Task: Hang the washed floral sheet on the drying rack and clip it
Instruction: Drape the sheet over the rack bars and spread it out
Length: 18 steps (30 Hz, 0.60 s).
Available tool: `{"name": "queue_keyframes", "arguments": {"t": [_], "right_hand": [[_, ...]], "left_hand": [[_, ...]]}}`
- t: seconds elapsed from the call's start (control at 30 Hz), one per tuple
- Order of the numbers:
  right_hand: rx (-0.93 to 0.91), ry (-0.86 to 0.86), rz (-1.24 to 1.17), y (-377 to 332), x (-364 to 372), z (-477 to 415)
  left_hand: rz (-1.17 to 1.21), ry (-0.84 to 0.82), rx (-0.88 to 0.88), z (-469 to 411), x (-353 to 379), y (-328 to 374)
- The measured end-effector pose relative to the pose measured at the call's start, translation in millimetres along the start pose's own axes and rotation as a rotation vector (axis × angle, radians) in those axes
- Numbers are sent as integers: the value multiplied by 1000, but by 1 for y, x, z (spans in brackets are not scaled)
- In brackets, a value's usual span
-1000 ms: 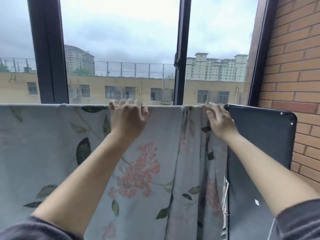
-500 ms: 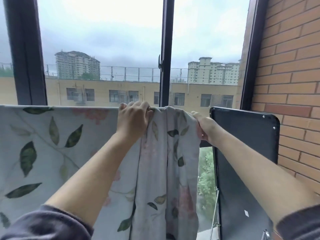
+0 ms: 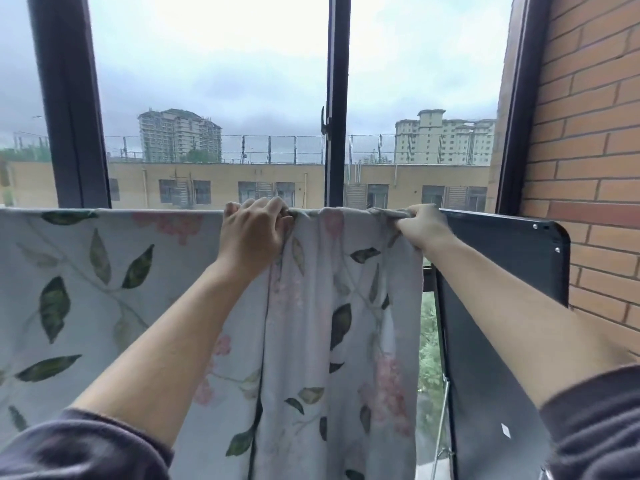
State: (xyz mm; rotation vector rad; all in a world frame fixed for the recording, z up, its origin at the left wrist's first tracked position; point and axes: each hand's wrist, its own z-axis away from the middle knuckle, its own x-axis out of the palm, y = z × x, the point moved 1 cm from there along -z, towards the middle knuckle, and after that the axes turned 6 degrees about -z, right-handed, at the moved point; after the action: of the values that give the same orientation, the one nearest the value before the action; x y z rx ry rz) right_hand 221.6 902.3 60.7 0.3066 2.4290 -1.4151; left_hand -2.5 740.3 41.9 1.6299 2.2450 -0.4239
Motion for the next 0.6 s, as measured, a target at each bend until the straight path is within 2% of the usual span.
{"name": "queue_keyframes", "arguments": {"t": [0.13,0.2,0.27,0.37,0.43,0.53,0.6], "right_hand": [[189,-6,-354,26,2,-18],[269,-122,-330,25,1,-6],[235,-230,-144,18,-3,8],[-13,-337,235,8,-6,25],[-76,-355,400,5,-4,28],[-78,-360,635,9,-1,30],[-50,-404,643,15,3,32]], "left_hand": [[-2,11,5,1,-2,1],[0,10,6,1,-3,0],[1,11,2,2,-2,-2],[-4,15,0,1,0,-2],[-3,12,-1,1,1,0],[0,23,-8,1,0,2],[-5,27,-7,2,-1,3]]}}
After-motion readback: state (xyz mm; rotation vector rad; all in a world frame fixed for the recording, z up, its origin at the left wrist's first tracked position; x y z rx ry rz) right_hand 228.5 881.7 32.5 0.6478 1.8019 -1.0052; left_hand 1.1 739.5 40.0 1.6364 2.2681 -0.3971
